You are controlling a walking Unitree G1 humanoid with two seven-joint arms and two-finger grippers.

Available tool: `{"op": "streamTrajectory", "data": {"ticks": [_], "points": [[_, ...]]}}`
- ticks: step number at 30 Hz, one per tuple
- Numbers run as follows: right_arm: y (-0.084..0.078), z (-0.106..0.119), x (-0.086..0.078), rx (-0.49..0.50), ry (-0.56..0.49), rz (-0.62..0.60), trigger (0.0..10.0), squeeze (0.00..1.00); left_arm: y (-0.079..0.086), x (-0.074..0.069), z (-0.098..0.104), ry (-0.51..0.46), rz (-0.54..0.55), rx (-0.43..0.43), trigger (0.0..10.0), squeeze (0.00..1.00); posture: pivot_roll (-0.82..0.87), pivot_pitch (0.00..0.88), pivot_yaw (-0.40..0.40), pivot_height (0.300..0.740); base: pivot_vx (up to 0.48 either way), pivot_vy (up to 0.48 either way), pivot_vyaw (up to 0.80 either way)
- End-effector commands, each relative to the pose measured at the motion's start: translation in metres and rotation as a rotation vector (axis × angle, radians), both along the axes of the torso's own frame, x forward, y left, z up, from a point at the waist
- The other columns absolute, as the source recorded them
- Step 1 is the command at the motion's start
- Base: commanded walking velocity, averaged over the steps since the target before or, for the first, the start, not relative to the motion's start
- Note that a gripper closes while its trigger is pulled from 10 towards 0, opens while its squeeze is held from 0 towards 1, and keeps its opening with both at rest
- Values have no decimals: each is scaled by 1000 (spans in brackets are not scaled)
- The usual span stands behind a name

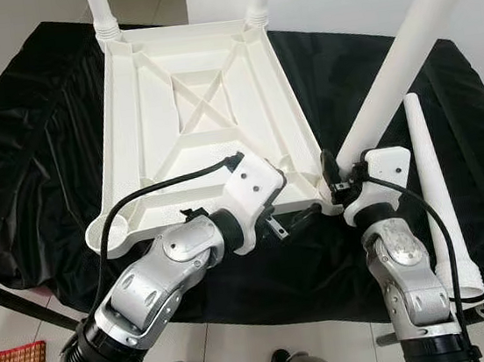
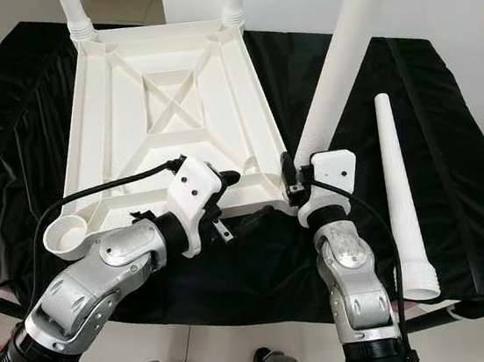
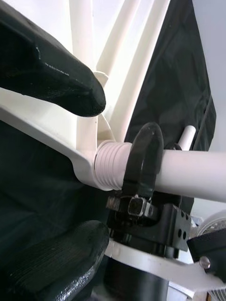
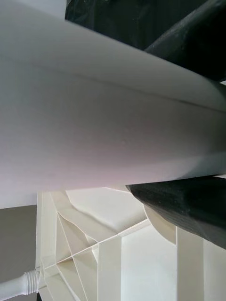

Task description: Building children table

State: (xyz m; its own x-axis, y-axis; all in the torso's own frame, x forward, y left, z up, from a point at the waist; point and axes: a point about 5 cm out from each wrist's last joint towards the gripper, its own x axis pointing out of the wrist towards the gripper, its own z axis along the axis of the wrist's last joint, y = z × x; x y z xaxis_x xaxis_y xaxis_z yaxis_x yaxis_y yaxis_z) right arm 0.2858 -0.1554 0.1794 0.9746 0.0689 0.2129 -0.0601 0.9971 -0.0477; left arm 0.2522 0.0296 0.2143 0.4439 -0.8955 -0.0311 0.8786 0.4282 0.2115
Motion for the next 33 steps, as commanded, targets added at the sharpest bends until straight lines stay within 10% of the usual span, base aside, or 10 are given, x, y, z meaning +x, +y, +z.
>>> {"op": "streamTrajectory", "data": {"ticks": [1, 22, 33], "points": [[-7, -27, 4, -12, 163, -14, 10000, 0, -4, -8, 3, 1, -114, 16, 10000, 0, 87, 207, -18, 740, 0, 0, 0], [-7, -25, 6, 21, 152, -68, 10000, 0, -3, -8, 4, 2, -102, 7, 10000, 0, 87, 211, -24, 740, 0, 0, 0], [-1, -28, 6, 134, 125, -370, 10000, 0, -4, -8, 5, 4, -97, 0, 10000, 0, 89, 211, -30, 740, 0, 0, 0]]}}
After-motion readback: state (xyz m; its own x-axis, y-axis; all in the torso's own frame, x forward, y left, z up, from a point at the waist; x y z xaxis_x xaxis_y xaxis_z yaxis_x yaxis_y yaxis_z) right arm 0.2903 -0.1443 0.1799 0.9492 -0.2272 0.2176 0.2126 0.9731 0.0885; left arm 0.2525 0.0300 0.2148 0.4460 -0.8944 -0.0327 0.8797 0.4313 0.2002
